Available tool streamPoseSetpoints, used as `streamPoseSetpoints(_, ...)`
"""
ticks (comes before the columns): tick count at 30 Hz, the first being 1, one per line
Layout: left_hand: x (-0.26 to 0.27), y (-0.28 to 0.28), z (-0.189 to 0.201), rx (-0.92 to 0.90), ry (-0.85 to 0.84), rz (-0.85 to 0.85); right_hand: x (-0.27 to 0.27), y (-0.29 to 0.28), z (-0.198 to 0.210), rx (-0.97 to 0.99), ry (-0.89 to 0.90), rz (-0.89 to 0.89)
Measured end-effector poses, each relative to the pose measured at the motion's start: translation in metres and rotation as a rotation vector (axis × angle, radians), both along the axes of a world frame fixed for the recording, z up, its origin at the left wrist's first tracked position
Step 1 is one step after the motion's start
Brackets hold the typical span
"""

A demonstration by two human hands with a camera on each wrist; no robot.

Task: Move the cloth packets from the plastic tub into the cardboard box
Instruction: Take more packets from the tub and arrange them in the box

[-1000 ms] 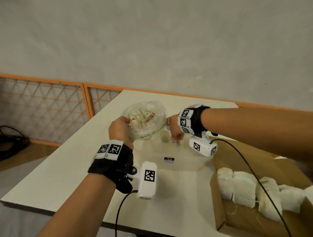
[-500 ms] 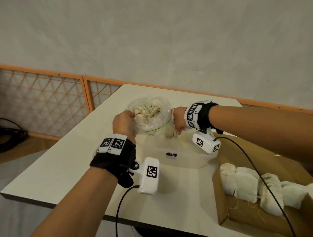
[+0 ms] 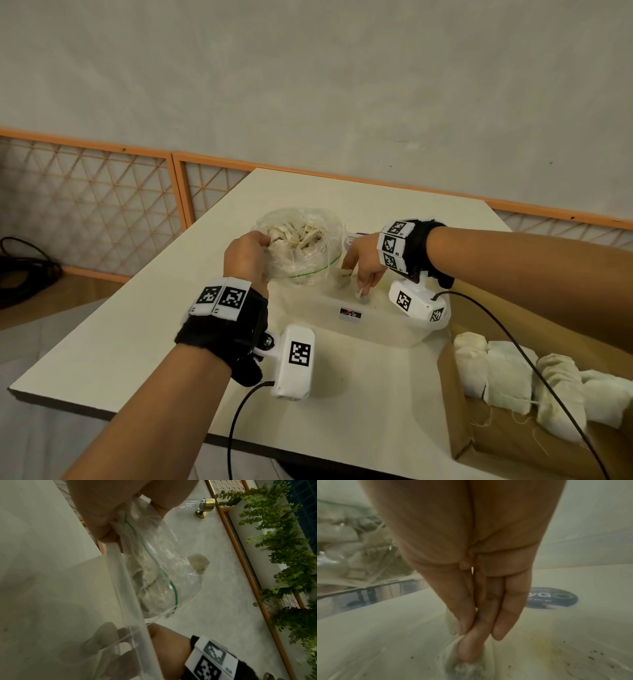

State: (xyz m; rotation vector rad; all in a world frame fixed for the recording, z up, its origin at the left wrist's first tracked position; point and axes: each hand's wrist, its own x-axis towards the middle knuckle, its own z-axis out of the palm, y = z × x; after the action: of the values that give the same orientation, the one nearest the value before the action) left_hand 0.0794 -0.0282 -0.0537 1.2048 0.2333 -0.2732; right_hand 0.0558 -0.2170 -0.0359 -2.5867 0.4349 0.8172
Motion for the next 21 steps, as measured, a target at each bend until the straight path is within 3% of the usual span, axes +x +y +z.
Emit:
streamPoseSetpoints(6,0.005,-0.003,-0.005,0.025,-0.007,-0.014,-0.002,0.009,-0.006,-0.039,-0.042,0.028)
streamPoseSetpoints(11,0.010,-0.005,-0.007,0.095,-0.061,-0.029,-0.002,0.022,-0.008,-0.181,-0.034,0.181)
streamPoseSetpoints(15,0.009,-0.005,-0.005,0.122,-0.083,-0.061,0.002,0.008,0.002,-0.094,-0.083,0.089)
streamPoseSetpoints(17,0.007,-0.005,-0.002,0.179,-0.102,-0.077,-0.004,-0.003,0.021,-0.054,-0.182,0.044)
streamPoseSetpoints(21,0.003,-0.012,0.005,0.269,-0.169,-0.143,-0.026,-0.004,0.069,0.162,-0.630,-0.110)
